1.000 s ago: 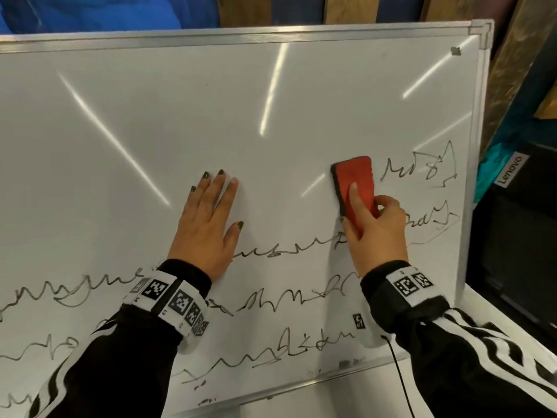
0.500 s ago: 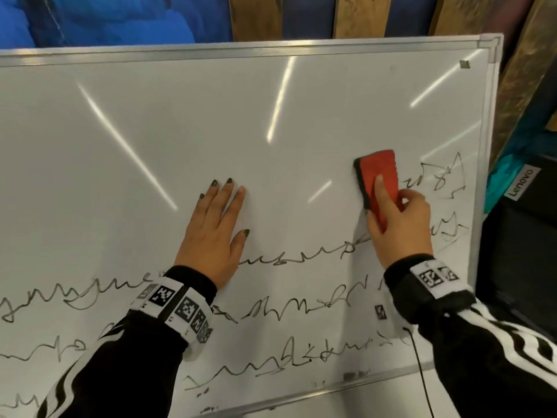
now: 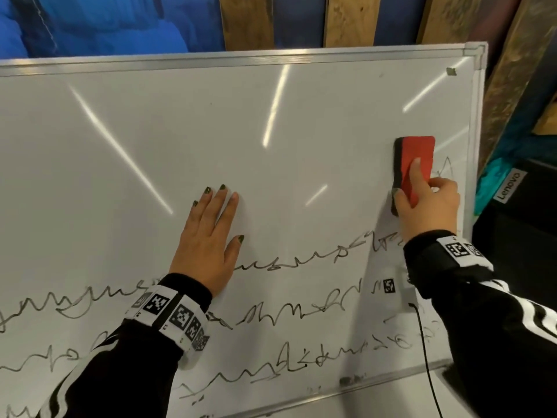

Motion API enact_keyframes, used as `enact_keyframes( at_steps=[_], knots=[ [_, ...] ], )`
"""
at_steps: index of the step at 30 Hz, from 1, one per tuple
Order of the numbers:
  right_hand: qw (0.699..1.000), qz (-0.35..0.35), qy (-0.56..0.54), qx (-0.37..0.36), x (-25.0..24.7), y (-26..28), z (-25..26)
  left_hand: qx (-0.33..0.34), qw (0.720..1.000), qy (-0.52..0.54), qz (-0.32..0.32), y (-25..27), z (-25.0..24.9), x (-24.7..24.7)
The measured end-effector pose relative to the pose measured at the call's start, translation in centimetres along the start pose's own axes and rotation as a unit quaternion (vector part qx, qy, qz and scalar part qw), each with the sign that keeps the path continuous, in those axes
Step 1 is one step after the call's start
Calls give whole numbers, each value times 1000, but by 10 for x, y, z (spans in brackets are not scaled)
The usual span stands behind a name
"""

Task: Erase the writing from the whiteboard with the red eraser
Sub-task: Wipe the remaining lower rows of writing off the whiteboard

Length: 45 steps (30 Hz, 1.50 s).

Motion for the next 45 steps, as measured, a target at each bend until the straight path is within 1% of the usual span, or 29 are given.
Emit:
enact_keyframes(
  at_steps=[2, 4, 7, 9, 13, 15, 18, 20, 21, 25, 27, 29, 32, 34, 37, 41, 43, 45],
  knots=[
    [1000, -3, 1, 18, 1, 3, -3, 0, 1000, 2, 1, 0, 0, 0],
    [999, -1, -2, 32, 7, 22, -9, 0, 1000, 2, 1, 0, 0, -1],
    [999, 14, 1, 33, 12, 41, -14, 5, 1000, 0, -3, 0, 1, -2],
    [999, 8, 6, 32, 5, 26, -13, 6, 1000, -1, -4, 1, 1, -2],
    [997, -18, -3, 70, -13, -17, -17, 3, 1000, -1, -3, 1, 1, -1],
    [997, -21, 1, 81, -15, -14, -21, 3, 1000, -1, -5, 0, 1, -1],
    [995, 1, 2, 99, -3, 20, -28, 5, 1000, -2, -8, 0, 1, -1],
    [996, 5, 16, 86, 4, 36, -30, 6, 1000, -2, -11, 0, 1, -1],
    [997, 6, 23, 76, 3, 35, -30, 6, 1000, -1, -13, 1, 1, -1],
    [997, -2, -23, 70, -11, -12, -37, 2, 1000, 2, -12, 2, 1, 0],
    [998, -12, -14, 58, -19, -30, -41, 0, 1000, 4, -8, 2, 0, 1],
    [999, -15, 1, 46, -20, -27, -47, 1, 1000, 6, -10, 1, 1, 0],
    [998, -14, 1, 57, -12, 3, -67, 4, 1000, 1, -9, 1, 2, 0],
    [998, 1, 7, 67, -8, 17, -79, 3, 1000, 0, -12, 1, 2, 0],
    [998, 6, 1, 63, -13, 3, -76, 2, 1000, 1, -15, 2, 1, 0],
    [1000, 0, 12, 22, -26, -33, -55, -5, 1000, 3, -17, 2, -1, 1],
    [1000, -7, 16, 16, -27, -36, -57, -6, 1000, 2, -17, 1, -2, 2],
    [999, -18, 16, 29, -24, -26, -69, -9, 1000, 2, -16, 1, -2, 2]
  ],
)
Point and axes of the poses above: each hand's wrist, its own y-axis away from the middle knuckle, its own x-axis out of the palm, z = x × y, the point moved 6 cm from there along -y, towards the middle knuckle, and after that the axes turned 2 degrees about -y, right-handed, at the moved point
